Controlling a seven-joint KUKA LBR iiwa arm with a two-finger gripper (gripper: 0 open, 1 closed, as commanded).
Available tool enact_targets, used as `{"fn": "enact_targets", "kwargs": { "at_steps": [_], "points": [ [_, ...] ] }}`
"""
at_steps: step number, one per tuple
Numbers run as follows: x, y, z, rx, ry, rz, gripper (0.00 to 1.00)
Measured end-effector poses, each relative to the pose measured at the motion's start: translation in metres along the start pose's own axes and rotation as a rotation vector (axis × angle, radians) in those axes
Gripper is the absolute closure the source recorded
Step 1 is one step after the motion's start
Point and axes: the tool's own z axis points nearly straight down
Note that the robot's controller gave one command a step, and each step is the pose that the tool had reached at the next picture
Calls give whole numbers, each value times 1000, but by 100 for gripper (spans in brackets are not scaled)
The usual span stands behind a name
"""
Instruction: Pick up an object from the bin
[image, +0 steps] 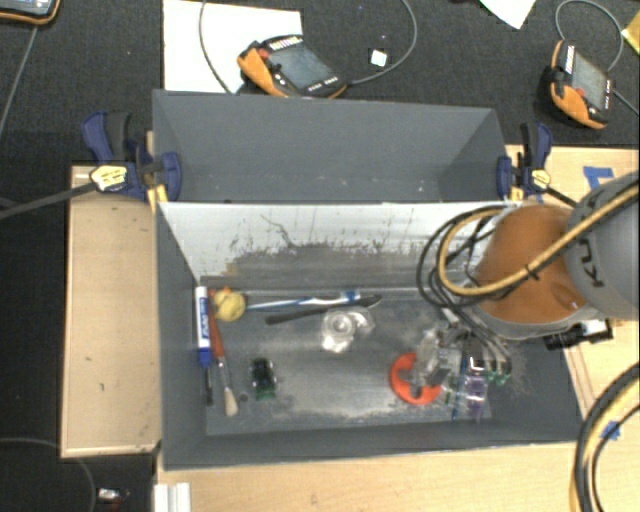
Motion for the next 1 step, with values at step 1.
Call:
{"fn": "enact_targets", "kwargs": {
  "at_steps": [1],
  "points": [
    [-20,58,12,-5,-12,37,0]
  ]
}}
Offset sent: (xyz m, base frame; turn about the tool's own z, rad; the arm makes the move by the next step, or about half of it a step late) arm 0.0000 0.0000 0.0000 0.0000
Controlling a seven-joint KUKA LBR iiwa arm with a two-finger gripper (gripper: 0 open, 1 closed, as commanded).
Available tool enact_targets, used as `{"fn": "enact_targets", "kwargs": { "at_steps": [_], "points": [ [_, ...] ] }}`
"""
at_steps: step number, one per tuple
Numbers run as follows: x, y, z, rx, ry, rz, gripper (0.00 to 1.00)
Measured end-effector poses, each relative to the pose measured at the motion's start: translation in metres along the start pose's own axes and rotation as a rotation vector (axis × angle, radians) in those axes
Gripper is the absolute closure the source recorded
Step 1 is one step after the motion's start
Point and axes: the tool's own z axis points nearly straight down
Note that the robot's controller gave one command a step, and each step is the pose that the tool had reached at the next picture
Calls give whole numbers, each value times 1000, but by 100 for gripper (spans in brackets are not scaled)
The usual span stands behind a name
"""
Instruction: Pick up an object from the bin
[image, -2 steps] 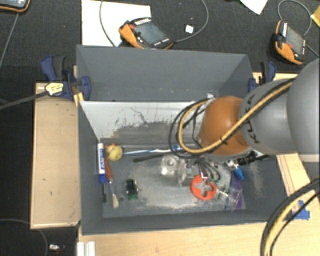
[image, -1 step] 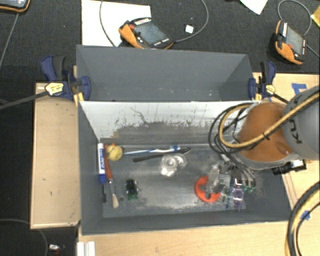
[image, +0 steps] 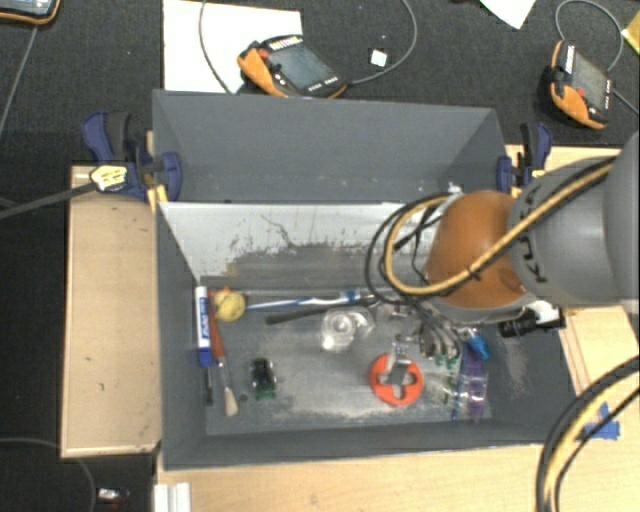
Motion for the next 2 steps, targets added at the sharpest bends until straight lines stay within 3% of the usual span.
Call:
{"fn": "enact_targets", "kwargs": {
  "at_steps": [1,2],
  "points": [
    [-1,3,1,0,0,1,0],
    [-1,11,5,-2,-2,-380,0]
  ]
}}
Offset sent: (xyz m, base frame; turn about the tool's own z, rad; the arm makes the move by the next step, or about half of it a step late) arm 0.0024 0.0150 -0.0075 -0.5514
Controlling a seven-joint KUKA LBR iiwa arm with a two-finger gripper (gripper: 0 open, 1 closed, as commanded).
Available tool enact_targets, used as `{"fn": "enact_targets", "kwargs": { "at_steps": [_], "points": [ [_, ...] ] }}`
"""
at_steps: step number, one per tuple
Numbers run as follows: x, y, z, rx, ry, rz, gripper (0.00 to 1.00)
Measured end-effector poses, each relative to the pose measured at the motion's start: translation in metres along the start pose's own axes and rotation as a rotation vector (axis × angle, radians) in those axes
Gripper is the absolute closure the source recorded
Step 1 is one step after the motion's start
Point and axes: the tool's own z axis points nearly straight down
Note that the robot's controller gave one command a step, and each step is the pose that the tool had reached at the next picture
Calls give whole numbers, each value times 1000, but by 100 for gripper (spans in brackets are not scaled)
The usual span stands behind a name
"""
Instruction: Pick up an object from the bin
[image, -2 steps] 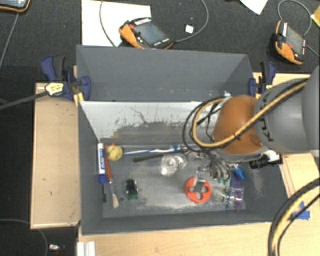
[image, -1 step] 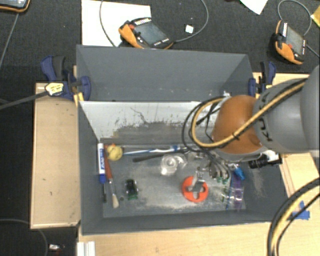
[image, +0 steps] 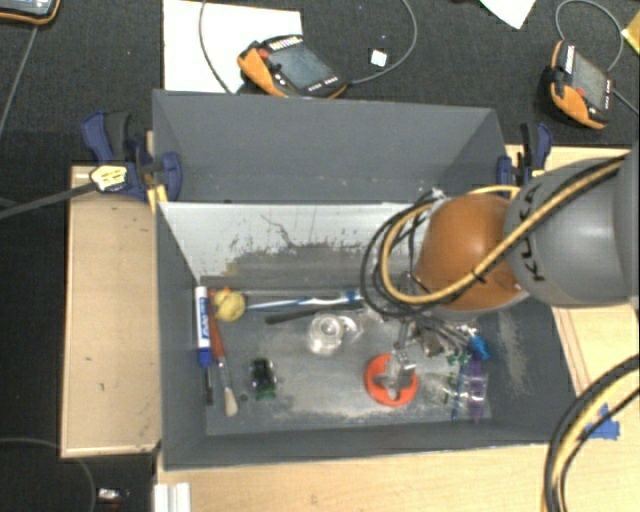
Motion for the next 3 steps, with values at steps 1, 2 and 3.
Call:
{"fn": "enact_targets", "kwargs": {
  "at_steps": [1,2,3],
  "points": [
    [10,-29,-2,1,0,-270,100],
    [10,-29,-2,1,0,-268,100],
    [20,-33,-102,-1,1,-273,100]
  ]
}}
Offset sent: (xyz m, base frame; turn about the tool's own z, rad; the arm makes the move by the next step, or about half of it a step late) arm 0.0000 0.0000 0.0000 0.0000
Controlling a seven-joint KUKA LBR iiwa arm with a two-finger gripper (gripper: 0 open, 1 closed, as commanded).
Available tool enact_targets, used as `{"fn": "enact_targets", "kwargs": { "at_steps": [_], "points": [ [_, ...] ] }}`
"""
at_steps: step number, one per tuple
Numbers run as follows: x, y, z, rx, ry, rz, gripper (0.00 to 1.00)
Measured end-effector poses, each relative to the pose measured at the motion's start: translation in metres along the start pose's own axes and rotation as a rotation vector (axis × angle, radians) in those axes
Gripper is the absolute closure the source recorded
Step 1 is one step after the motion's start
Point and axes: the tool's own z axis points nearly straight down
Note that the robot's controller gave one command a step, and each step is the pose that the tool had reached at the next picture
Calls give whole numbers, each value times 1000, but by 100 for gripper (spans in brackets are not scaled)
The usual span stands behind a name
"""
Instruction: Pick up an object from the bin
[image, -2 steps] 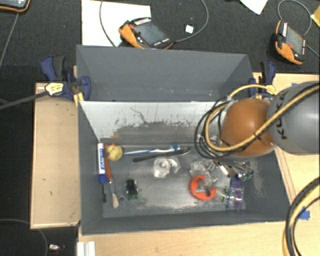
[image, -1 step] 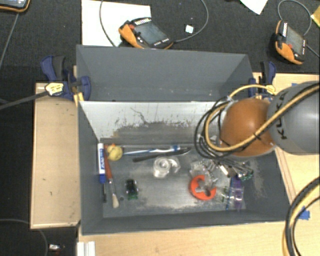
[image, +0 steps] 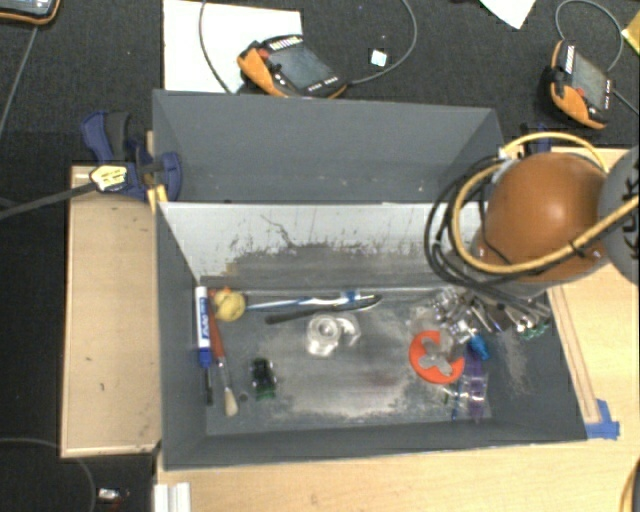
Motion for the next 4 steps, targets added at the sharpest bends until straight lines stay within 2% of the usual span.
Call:
{"fn": "enact_targets", "kwargs": {
  "at_steps": [1,2,3,4],
  "points": [
    [30,-23,-31,-1,4,37,100],
    [31,-23,-19,3,-4,2,100],
    [21,-11,-58,0,-1,-359,100],
    [31,-30,12,3,-3,-455,100]
  ]
}}
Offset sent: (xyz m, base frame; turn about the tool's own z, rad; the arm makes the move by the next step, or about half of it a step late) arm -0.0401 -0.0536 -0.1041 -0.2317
